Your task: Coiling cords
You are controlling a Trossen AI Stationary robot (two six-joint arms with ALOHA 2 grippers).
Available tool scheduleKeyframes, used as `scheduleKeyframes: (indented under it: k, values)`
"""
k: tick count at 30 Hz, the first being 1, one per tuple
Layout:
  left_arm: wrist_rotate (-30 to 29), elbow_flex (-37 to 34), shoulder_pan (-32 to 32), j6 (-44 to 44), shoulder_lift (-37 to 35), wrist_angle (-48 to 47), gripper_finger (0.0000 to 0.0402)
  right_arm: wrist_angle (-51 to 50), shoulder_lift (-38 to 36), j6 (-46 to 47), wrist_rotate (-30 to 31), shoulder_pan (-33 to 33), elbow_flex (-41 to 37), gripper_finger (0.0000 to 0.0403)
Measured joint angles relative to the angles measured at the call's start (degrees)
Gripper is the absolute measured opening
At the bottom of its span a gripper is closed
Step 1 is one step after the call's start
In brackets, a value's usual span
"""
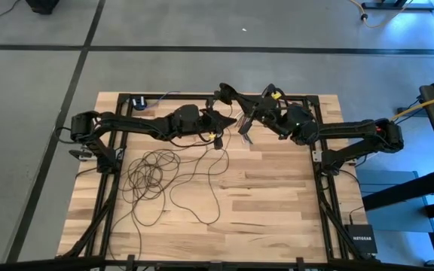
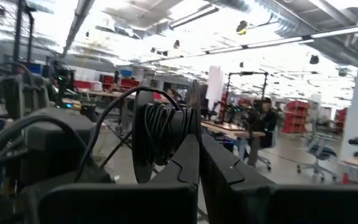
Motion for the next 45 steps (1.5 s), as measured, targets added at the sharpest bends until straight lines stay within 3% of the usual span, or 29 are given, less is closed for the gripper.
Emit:
scheduleKeyframes:
  k: [8, 16, 30, 45]
  values:
    - [1.80, 0.00, -1.96, 6.24, -0.30, -3.05, 0.0001, -1.45, -0.02, -1.65, 0.51, 0.02, 0.43, 0.0006]
    - [0.84, 0.04, -1.44, 4.12, -1.40, -5.32, 0.0005, -2.16, -0.02, -1.82, 1.72, 0.02, 0.43, 0.0006]
    - [1.04, 0.02, -1.69, 5.47, -4.42, -11.42, 0.0106, -2.87, -0.02, -3.21, 1.70, 0.01, 0.43, 0.0006]
    - [0.77, 0.00, -2.76, 7.45, -8.10, -15.45, 0.0102, -3.54, -0.02, -3.30, 1.71, 0.02, 0.43, 0.0006]
